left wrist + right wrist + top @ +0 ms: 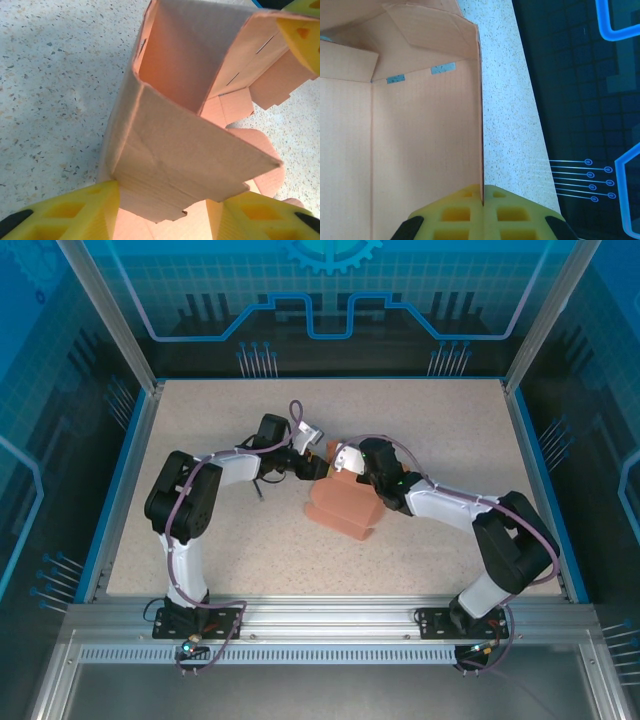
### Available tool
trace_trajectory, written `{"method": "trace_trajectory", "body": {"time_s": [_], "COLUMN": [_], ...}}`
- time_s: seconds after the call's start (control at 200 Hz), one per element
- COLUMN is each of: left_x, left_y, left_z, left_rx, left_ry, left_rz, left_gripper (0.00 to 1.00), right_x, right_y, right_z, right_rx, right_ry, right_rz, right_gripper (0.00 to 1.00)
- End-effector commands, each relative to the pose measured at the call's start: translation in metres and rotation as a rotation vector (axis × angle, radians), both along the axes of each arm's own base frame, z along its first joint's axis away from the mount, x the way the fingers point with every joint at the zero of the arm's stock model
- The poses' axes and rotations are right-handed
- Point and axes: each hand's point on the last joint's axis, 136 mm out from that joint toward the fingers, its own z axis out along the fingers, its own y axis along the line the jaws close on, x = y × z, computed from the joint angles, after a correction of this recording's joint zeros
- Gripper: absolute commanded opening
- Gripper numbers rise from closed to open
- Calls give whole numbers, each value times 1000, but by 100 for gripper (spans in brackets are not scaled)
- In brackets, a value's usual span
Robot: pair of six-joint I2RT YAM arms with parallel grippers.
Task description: Fold the paper box
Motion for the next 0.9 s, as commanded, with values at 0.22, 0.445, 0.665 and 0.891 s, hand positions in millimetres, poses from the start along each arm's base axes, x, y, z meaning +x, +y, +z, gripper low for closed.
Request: {"method": "trace_trajectory", "body": {"time_s": [0.22,0.445,0.665,0.891], "left_x": [-6,-11,-10,9], "left_y": [-4,7,33,62], "left_z": [19,27,40,34], "left_rx": [-4,18,-11,-3], "left_ry": [-41,-64,-46,-5], "left_rz": [-42,2,89,240], "left_gripper": [50,61,63,54], "right_x": [-4,-2,3,3], "right_y": [-3,-2,-4,-7], "right_z": [3,3,0,-12], "right_rx": [19,6,-56,-116], "right_ry": [4,-6,-30,-42], "right_rz": [-9,-10,-8,-3], "right_gripper": [2,2,2,2]}}
